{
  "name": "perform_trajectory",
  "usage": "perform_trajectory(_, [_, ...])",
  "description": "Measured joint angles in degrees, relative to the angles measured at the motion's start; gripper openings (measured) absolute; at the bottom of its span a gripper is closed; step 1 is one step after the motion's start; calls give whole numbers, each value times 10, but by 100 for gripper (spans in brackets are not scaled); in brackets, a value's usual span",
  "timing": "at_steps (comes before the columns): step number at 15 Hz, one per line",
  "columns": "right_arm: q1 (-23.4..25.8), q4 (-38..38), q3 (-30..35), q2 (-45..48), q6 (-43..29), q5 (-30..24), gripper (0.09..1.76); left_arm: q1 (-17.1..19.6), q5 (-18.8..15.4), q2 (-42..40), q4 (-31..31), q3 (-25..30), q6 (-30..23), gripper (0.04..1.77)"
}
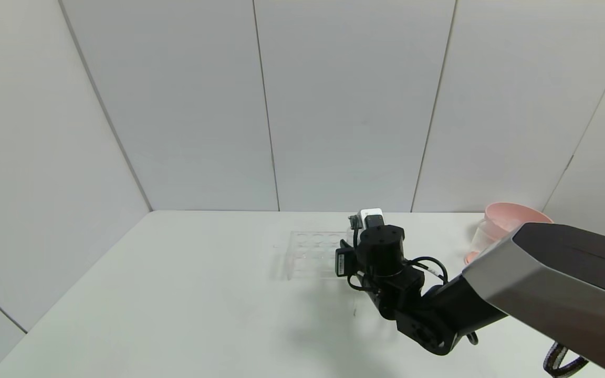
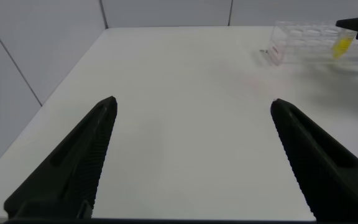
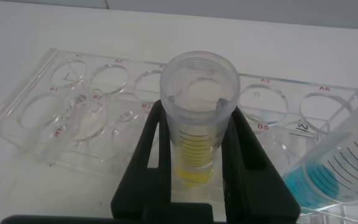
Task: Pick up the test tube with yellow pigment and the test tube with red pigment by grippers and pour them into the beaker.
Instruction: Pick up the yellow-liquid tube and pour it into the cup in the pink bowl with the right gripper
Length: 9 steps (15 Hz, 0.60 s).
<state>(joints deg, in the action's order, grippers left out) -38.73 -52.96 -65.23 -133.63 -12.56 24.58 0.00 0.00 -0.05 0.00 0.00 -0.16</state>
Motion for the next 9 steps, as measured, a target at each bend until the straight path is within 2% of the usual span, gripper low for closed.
perform_trajectory(9, [1,2,0,39,17,-2,52,0,0,0,0,0,0,176])
